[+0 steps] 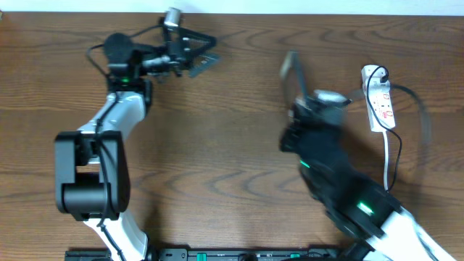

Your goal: Plug charger to phone and switch on socket

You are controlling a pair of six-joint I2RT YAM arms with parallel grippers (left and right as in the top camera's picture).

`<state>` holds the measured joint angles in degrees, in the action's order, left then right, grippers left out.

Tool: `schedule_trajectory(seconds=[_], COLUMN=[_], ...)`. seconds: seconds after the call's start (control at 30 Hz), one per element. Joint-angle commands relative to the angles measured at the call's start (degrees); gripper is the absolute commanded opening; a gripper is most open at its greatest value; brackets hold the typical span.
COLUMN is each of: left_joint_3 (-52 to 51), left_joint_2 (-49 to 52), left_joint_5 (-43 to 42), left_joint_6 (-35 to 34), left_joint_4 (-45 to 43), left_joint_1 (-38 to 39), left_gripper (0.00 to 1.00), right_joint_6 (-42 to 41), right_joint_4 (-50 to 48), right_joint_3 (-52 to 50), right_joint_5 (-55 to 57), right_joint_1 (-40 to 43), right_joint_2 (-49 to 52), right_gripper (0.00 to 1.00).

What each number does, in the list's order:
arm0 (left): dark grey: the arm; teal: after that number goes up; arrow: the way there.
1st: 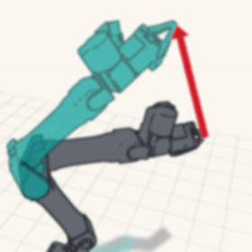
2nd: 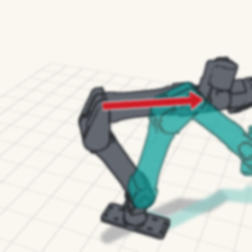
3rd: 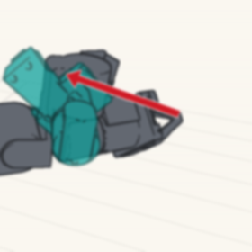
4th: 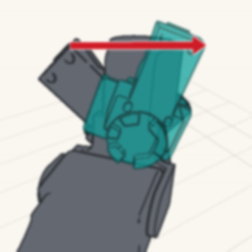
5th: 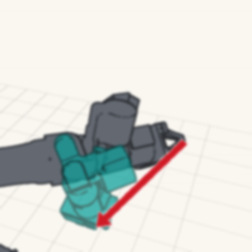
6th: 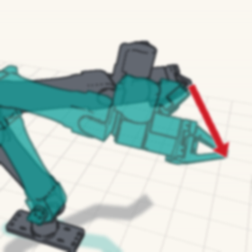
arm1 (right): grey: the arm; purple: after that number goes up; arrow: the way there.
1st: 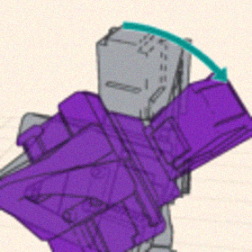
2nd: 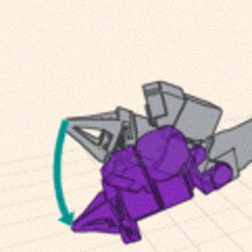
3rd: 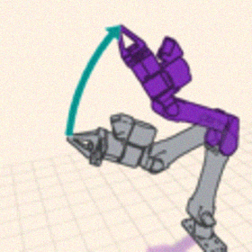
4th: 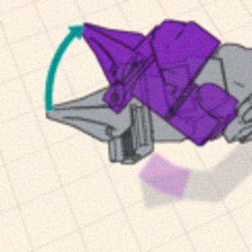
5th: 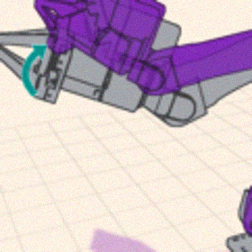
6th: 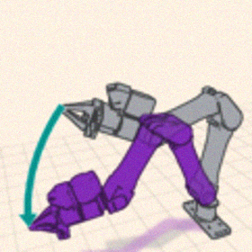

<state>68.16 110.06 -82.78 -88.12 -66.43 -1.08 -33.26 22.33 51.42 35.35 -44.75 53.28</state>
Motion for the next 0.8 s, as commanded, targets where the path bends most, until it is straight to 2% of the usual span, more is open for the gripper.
schedule_trajectory(seconds=[0.0,0.13,0.23,0.33,0.47,0.6,0.77], left_joint_3=[0.81,0.81,0.74,0.74,0.74,0.74,0.74], left_joint_2=[-1.42,-3.19,-6.64,-10.99,-17.73,-24.39,-32.44], left_joint_5=[-6.34,-7.3,-7.28,-7.28,-7.28,-7.28,-7.28], left_joint_6=[-9.07,-20.96,-21.97,-21.99,-22.18,-23.69,-25.16], left_joint_4=[-9.44,-24.39,-24.48,-24.46,-24.46,-24.35,-24.06], left_joint_1=[-4.42,-7.91,-9.31,-9.2,-8.98,-8.98,-8.98], left_gripper=[1.0,1.0,1.0,1.0,1.0,1.0,1.0], right_joint_6=[-5.11,-11.61,-17.68,-19.12,-19.87,-19.3,-11.1], right_joint_4=[7.13,19.56,29.0,31.85,25.33,12.35,-4.17], right_joint_3=[1.31,1.31,1.09,-0.68,-6.25,-12.15,-14.19], right_joint_5=[2.03,1.99,0.59,-2.93,-5.33,-9.27,-23.58], right_joint_1=[0.52,0.52,0.52,0.52,0.52,1.25,6.93], right_joint_2=[-12.98,-24.17,-29.33,-30.03,-27.26,-21.31,-8.7], right_gripper=[0.01,0.01,0.01,0.01,0.01,0.01,0.01])
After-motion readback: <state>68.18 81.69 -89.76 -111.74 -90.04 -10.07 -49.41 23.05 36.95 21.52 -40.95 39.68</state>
